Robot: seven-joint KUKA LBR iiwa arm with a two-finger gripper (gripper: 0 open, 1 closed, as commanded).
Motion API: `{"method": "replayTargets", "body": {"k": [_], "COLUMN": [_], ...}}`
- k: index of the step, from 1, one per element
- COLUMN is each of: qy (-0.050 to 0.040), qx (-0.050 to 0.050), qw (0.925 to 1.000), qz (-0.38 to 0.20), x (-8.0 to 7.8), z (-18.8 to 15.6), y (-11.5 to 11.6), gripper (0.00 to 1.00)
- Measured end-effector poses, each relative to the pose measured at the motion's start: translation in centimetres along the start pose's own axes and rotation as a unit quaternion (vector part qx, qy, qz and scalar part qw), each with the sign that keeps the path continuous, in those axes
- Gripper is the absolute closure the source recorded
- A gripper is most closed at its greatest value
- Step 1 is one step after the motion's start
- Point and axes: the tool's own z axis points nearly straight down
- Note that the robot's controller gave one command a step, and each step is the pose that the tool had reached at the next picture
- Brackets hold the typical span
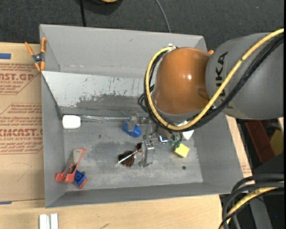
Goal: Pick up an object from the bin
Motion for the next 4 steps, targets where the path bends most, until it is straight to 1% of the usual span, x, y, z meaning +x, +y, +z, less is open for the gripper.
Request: {"method": "replayTargets", "body": {"k": [1,2,3,4], "qy": [-0.0013,0.0029,-0.0028,0.0021], "qx": [0.000,-0.001,0.000,-0.001], "qw": [0.9992,0.9922,0.9945,0.9828], "qz": [-0.041,-0.124,-0.105,-0.185], "x": [-0.4,-1.7,-2.1,-2.8], "z": [7.3,8.8,10.9,13.0], "y": [-2.1,-3.0,-3.9,-3.9], "gripper": [0.00,0.00,0.00,1.00]}}
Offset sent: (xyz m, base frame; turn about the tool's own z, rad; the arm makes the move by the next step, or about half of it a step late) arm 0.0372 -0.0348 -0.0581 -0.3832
